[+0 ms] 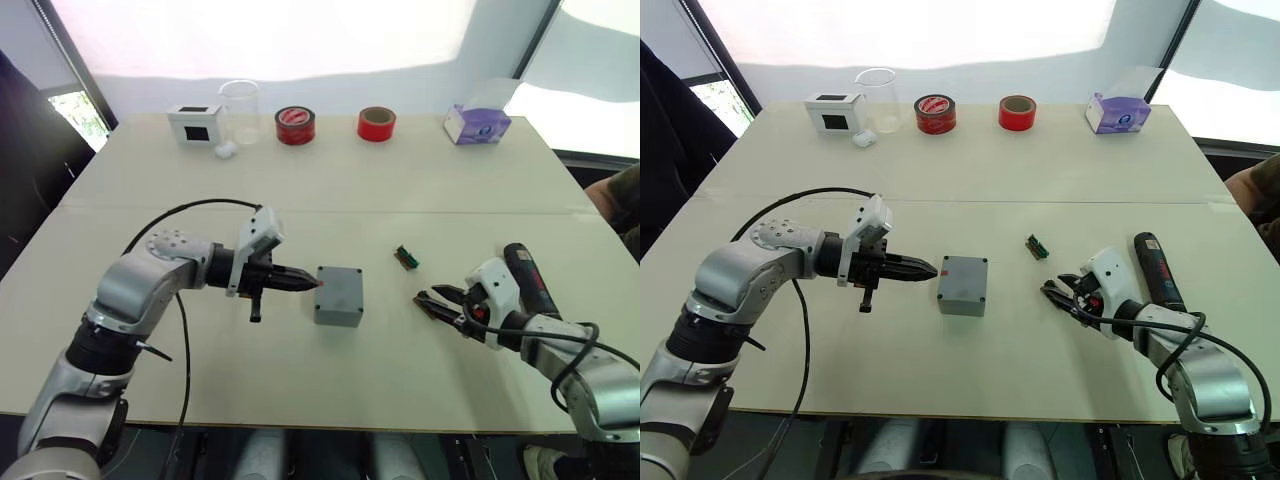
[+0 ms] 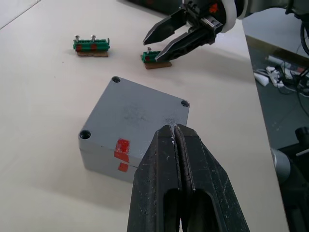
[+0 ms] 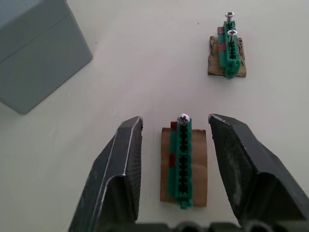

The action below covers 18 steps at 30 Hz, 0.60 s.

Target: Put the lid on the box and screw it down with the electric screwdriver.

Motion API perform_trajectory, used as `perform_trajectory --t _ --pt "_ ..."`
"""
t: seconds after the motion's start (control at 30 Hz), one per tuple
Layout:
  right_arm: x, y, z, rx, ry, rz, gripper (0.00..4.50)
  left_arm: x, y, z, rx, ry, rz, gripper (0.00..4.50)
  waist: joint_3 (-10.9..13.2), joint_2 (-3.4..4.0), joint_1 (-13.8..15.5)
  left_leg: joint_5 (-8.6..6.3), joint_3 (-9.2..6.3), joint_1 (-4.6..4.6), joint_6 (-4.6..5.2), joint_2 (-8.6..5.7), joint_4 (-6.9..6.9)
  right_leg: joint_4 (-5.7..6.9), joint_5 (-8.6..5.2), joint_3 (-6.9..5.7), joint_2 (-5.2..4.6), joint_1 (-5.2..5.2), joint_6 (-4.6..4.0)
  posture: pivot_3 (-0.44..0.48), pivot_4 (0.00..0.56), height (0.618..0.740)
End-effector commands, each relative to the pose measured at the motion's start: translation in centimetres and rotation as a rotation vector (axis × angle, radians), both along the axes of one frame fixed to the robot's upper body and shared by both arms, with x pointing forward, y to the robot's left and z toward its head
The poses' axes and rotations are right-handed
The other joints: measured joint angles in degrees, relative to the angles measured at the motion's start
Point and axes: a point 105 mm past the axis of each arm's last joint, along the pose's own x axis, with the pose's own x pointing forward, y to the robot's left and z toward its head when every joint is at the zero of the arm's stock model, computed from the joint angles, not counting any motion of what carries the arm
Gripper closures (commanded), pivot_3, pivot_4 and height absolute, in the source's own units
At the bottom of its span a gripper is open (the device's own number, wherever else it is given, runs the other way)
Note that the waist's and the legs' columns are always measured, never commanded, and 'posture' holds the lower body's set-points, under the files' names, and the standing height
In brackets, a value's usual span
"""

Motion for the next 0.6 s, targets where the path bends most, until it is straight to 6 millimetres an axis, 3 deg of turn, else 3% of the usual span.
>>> perform_trajectory --t 0.03,0.3,0.47,0.6 --pt "0.25 0.20 0.87 -0.004 -0.046 0.006 2.33 -0.05 0.18 0.75 -0.008 -0.038 0.000 4.50 0.00 0.00 0.00 0.00 0.00 0.00 0.00 0.00 0.01 0.00 0.00 0.00 0.00 0.01 0.00 0.000 0.150 0.740" --pt "0.39 0.20 1.26 -0.003 -0.054 0.008 2.33 -0.08 0.20 0.63 -0.014 -0.033 0.009 4.50 0.00 0.00 -0.02 0.00 0.00 0.00 0.00 0.00 0.01 0.00 0.00 -0.01 0.02 0.01 0.00 0.000 0.150 0.740" --pt "0.15 0.19 0.95 -0.034 -0.046 0.022 4.36 -0.06 0.17 0.60 -0.019 -0.031 0.016 4.50 0.00 0.00 -0.02 0.00 0.00 0.00 0.00 0.00 0.01 0.00 0.00 -0.01 0.02 0.01 0.00 0.000 0.150 0.740" --pt "0.09 0.35 0.65 -0.059 -0.046 0.033 4.49 0.05 0.24 0.65 -0.021 -0.032 0.020 4.50 0.00 0.00 -0.04 0.00 0.00 0.01 0.00 0.00 0.01 0.00 0.00 -0.01 0.03 0.02 0.00 0.000 0.150 0.740"
